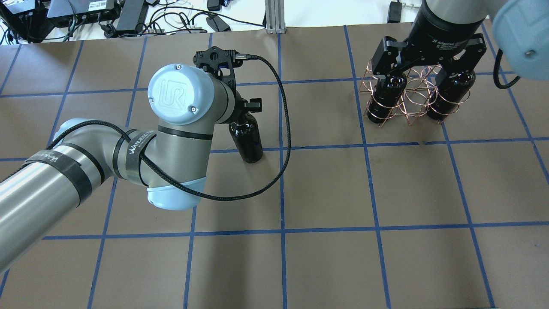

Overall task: Place wine into wine basket
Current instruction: 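Carry the bottle with the left gripper toward the table's middle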

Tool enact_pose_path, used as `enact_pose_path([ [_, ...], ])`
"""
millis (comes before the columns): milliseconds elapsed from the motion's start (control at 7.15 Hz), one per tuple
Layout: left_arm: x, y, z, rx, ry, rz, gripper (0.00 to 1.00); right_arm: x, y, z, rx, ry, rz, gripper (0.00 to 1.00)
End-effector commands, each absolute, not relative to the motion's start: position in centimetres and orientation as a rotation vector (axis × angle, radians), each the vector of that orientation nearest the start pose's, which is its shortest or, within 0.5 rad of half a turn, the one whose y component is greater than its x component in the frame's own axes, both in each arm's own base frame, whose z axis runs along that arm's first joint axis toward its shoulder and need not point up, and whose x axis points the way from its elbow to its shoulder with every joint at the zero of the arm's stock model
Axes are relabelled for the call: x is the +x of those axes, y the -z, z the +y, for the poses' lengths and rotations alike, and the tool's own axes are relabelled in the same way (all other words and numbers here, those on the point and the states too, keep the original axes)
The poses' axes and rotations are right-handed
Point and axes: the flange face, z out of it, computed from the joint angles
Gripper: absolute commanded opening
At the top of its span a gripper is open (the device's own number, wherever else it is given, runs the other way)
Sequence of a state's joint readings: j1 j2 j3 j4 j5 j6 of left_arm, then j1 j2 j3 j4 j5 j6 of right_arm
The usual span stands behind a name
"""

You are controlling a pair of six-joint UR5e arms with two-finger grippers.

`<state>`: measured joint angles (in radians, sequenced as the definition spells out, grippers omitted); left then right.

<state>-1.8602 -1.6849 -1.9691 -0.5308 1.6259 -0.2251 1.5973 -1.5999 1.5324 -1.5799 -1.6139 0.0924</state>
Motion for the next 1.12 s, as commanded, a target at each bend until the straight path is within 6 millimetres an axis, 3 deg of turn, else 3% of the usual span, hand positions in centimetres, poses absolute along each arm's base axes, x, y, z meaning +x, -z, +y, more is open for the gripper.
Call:
enact_pose_path([
  [0,-27.31,-35.67,-46.83,0.077,0.835,3.112,0.24,14.26,-52.2,-48.23,0.104,0.122,3.167,1.0],
  [140,-27.32,-35.59,-46.86,0.077,0.833,3.112,0.37,14.2,-52.17,-48.2,0.102,0.118,3.173,1.0],
  [280,-27.26,-35.55,-46.87,0.075,0.829,3.107,0.43,14.24,-52.18,-48.21,0.102,0.12,3.169,1.0],
  [420,-26.82,-35.46,-46.99,0.055,0.827,3.062,0.84,14.3,-52.18,-48.21,0.106,0.119,3.162,1.0],
  [699,-26.92,-35.05,-47.16,0.05,0.816,3.061,1.0,14.4,-52.64,-47.87,0.111,0.136,3.158,1.0],
  [979,-26.99,-35.67,-47.39,0.053,0.832,3.059,1.0,14.66,-52.9,-47.73,0.115,0.147,3.151,1.0],
])
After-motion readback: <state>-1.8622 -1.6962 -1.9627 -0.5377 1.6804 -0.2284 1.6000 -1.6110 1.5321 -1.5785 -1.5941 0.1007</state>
